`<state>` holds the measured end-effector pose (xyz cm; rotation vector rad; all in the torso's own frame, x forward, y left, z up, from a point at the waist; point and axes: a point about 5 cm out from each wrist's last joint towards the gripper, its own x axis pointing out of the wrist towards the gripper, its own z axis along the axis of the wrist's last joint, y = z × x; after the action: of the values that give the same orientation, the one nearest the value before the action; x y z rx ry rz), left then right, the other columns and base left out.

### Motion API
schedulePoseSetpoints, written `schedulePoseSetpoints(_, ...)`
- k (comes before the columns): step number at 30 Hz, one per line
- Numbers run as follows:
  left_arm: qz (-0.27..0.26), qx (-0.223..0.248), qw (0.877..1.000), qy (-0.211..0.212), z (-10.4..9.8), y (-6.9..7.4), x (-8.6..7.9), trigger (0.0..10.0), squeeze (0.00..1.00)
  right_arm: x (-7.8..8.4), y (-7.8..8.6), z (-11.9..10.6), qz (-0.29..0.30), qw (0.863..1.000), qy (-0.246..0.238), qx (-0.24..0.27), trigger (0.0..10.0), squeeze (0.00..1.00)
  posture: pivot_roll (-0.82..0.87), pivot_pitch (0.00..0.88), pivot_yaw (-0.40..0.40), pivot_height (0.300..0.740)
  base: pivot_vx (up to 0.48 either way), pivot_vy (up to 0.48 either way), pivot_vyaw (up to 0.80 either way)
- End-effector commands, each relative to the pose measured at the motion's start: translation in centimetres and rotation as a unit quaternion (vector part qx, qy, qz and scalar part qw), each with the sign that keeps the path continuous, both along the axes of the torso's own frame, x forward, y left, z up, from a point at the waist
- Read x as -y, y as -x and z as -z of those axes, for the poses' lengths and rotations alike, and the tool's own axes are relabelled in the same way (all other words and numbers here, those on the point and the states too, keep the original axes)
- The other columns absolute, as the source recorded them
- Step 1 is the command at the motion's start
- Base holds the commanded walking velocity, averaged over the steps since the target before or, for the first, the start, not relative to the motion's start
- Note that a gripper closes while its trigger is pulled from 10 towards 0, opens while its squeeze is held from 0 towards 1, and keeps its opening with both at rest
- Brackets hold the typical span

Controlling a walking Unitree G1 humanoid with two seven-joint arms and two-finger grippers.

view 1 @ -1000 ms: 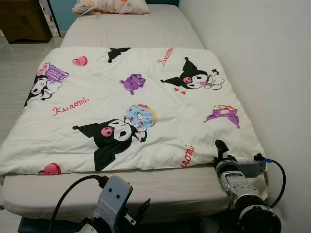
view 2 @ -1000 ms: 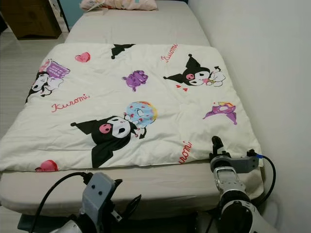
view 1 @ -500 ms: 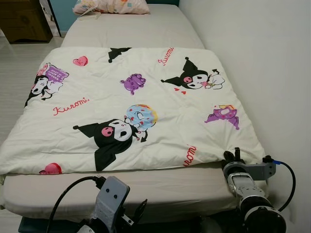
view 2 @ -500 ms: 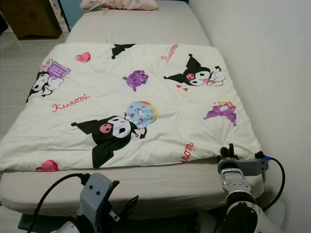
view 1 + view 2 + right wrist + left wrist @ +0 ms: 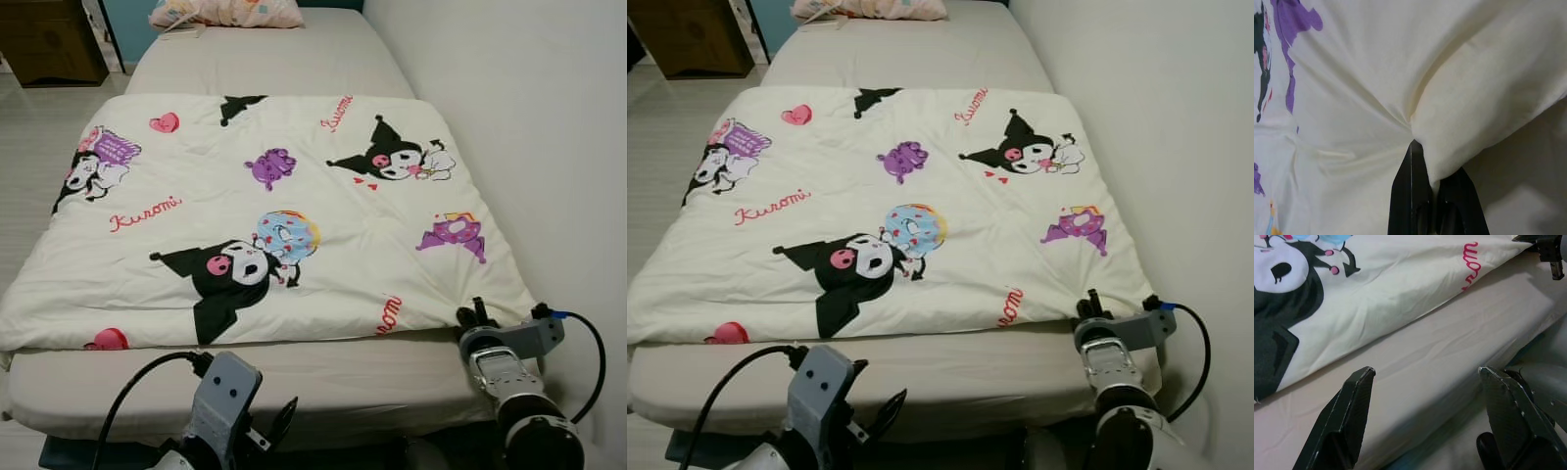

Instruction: Clean up the room

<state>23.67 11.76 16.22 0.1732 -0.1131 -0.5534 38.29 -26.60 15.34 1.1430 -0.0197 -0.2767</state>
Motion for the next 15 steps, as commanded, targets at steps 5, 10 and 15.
schedulePoseSetpoints(5,0.006,-0.017,1.0,0.003,0.4,0.8,0.2,10.0,0.0,2.1,1.2,1.1,0.023,0.999,-0.011,-0.033,0.0,0.0,0.13,0.504,-0.035,0.547,0.0,0.0,0.0)
schedulePoseSetpoints(10,0.012,-0.019,1.0,0.009,0.2,1.0,0.5,10.0,0.0,2.9,1.5,0.9,0.022,0.999,-0.031,-0.026,0.0,0.0,0.12,0.504,-0.033,0.547,0.0,0.0,0.0)
schedulePoseSetpoints(15,0.019,-0.019,1.0,0.013,0.0,1.3,0.9,10.0,0.0,4.4,2.6,0.8,0.005,0.999,-0.016,-0.028,0.0,0.0,0.12,0.5,-0.029,0.547,0.0,0.0,0.0)
